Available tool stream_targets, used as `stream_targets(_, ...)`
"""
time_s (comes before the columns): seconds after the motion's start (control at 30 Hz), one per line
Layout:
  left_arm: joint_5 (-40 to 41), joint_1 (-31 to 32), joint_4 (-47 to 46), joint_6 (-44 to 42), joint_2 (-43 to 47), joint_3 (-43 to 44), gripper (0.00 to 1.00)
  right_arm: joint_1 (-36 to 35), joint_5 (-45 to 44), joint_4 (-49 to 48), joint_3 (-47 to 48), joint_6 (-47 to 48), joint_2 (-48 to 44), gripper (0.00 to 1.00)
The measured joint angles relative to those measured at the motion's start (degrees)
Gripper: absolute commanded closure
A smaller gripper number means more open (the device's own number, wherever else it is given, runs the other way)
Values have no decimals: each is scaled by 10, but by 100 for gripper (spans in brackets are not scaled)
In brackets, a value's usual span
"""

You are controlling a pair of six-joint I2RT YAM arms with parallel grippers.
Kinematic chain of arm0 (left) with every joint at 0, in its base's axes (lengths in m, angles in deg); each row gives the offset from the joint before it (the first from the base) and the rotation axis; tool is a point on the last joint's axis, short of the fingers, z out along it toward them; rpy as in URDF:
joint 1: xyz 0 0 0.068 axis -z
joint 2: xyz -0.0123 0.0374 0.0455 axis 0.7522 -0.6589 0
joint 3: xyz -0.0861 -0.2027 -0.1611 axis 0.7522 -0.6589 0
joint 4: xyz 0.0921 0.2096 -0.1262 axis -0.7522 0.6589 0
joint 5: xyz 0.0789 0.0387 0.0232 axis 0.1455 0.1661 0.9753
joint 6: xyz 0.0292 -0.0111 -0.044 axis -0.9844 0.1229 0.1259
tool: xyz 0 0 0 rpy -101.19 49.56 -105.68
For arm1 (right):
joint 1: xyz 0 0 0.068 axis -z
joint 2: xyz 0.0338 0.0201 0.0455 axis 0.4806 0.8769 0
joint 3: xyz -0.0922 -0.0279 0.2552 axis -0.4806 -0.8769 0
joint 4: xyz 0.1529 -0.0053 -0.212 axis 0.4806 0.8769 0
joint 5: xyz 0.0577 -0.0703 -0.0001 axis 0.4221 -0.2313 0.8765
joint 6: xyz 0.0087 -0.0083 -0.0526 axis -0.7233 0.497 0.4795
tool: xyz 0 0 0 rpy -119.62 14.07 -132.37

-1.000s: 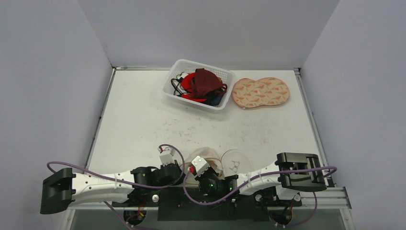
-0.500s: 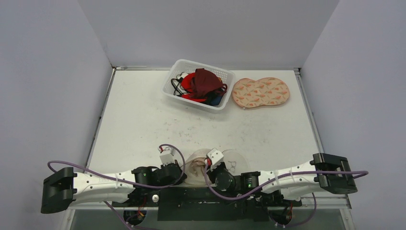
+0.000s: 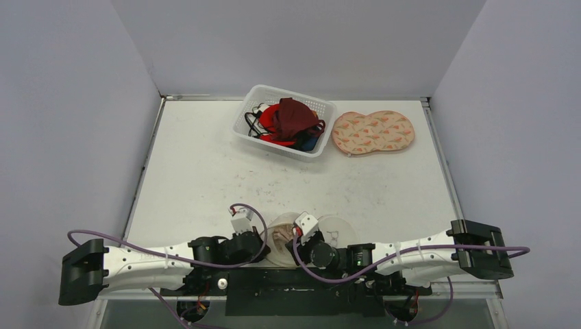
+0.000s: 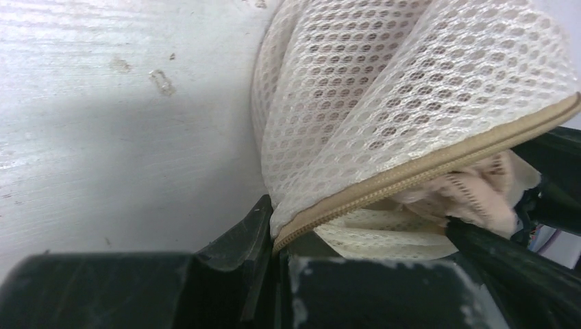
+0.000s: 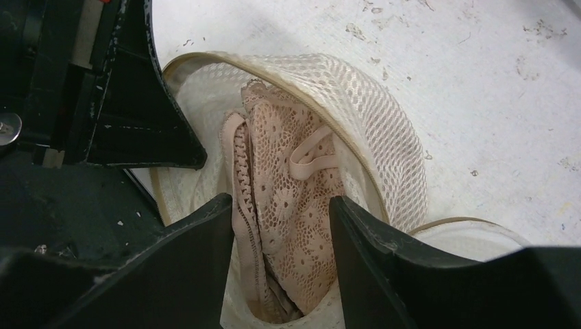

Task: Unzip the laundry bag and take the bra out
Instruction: Pick up the bra from the laundry bag.

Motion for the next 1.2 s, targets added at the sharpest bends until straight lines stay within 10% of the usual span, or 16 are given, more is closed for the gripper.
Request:
stream_targets(0.7, -3, 0, -1, -15, -5, 19, 100, -35, -22, 50, 88, 69, 106, 41)
stream_targets(1.1, -6, 0, -1, -14, 4, 19, 100, -35, -73, 64, 105, 72, 171, 70)
stream_targets(1.2, -6, 0, -1, -14, 5, 19, 100, -35, -78, 62, 106, 72, 173, 91)
